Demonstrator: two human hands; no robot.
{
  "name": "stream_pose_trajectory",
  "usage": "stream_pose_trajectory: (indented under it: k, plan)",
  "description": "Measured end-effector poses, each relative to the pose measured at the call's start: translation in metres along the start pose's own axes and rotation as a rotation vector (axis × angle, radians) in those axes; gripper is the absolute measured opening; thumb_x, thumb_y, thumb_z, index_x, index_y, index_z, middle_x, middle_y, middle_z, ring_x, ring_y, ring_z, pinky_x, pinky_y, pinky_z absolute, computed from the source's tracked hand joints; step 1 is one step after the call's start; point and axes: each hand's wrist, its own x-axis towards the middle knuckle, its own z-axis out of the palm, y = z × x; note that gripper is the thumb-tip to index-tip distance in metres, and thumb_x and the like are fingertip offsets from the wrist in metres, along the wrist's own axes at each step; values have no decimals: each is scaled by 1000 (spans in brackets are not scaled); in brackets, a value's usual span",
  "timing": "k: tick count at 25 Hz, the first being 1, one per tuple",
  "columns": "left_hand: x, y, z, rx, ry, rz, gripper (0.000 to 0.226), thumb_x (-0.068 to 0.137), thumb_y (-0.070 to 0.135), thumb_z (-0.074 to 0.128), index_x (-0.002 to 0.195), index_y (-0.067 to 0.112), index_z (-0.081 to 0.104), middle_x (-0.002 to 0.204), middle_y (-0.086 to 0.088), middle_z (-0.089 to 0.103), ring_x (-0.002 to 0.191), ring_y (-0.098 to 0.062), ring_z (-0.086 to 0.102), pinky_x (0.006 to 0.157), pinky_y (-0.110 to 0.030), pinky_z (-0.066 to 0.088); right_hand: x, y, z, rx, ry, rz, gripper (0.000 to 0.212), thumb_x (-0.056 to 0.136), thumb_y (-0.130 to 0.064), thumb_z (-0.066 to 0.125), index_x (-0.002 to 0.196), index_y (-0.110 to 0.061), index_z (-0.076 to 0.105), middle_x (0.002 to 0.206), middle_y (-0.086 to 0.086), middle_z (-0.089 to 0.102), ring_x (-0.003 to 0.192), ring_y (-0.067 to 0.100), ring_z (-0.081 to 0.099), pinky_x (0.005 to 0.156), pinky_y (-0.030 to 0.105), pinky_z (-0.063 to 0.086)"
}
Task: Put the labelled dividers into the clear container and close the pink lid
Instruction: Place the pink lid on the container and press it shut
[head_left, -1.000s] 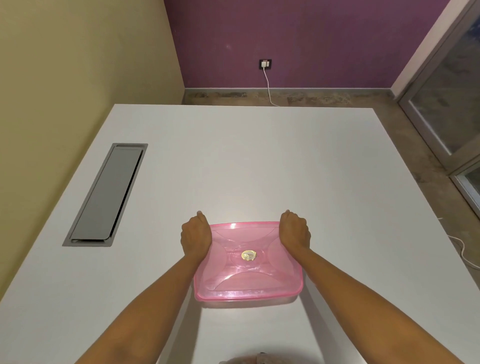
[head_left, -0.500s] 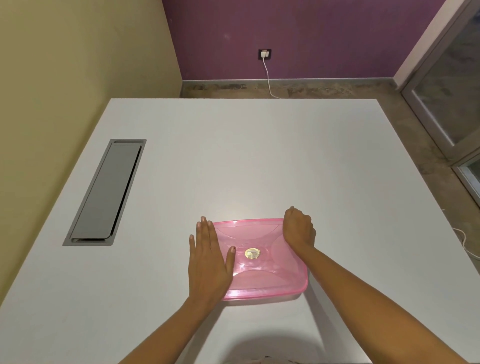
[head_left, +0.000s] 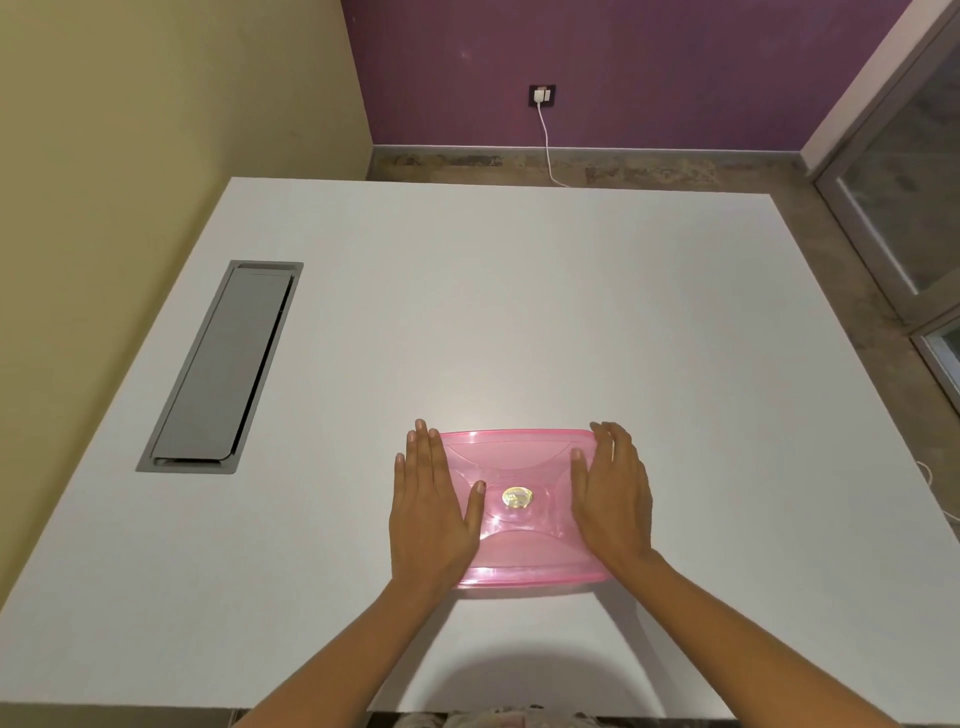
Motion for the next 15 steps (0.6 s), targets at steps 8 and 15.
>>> stream_pose_trajectory:
  k: [8,15]
  plan:
    - [-2,-1,5,-48,9,-18,78,93,51,32,151,13,-2,162,0,-6,149,-12,-4,121,-31,10,-15,12,7,-229,-138,-256,75,94,-56,18,150,-8,3,161,7,0,148,17,-3,121,35,1]
    - [-3,-1,2,-85,3,-15,76,93,51,30,151,13,-1,162,2,-6,149,-12,-4,122,-35,10,-16,10,5,-203,-114,-251,75,93,-57,13,151,-10,3,161,5,1,148,15,-3,121,34,1]
